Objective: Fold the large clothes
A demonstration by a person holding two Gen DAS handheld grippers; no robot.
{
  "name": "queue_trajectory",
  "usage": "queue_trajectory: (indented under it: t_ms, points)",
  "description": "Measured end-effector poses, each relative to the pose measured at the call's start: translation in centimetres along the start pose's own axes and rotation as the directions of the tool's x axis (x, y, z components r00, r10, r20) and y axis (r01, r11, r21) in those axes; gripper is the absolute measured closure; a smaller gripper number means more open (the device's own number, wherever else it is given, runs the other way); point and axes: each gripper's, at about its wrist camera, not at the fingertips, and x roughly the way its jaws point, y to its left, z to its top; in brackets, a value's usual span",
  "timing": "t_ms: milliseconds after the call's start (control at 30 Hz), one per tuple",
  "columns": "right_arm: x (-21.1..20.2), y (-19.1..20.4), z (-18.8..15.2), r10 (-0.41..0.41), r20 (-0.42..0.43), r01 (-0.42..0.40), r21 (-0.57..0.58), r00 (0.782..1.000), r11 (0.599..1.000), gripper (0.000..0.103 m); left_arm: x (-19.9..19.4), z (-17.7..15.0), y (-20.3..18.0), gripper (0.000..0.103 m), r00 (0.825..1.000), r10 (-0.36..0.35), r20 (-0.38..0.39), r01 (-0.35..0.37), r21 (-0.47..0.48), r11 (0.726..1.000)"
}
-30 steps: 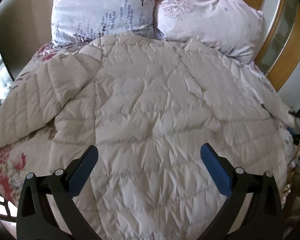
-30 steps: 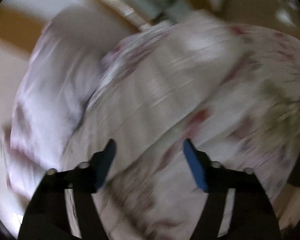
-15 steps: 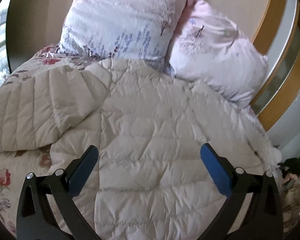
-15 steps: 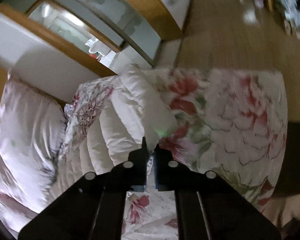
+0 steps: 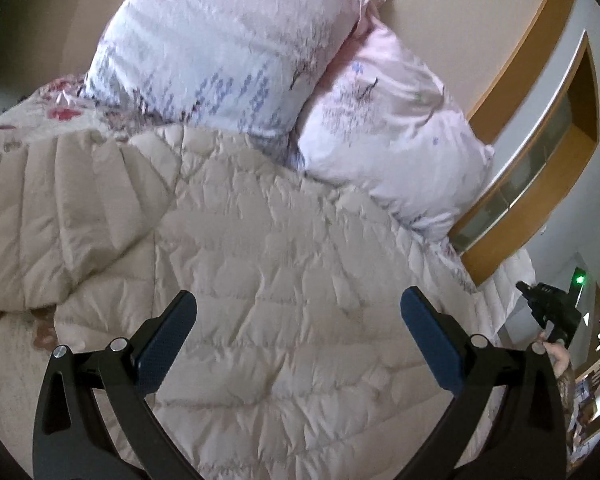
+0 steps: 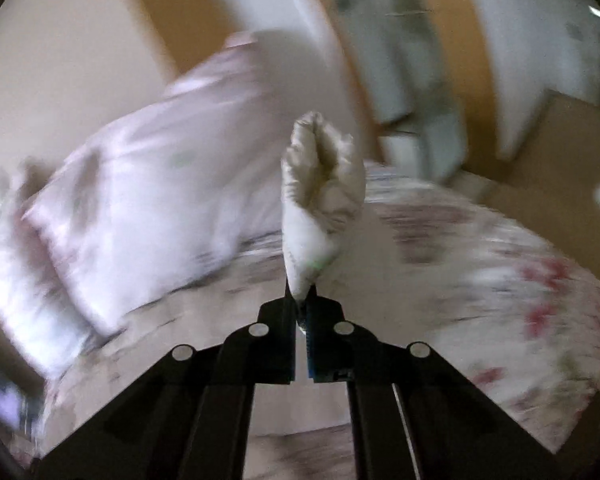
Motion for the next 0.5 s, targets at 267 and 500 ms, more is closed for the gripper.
queue_trajectory:
  t_ms: [267, 500]
  points:
    - [2.7, 16.3, -7.9, 0.32, -0.28, -0.382, -0.207, 0.905, 0.901, 0.098, 2.3, 1.9, -0.3, 0.001, 0.992, -0.105, -0.065, 0.102, -0.053, 0.993]
    - [6.6, 21.6, -17.1, 0.293, -0.544, -0.48, -0.239, 0.786, 0.844, 0.093, 6.7, 2.0, 0.4, 0.001, 0.954, -0.252, -0.164, 0.206, -0.255, 0.945]
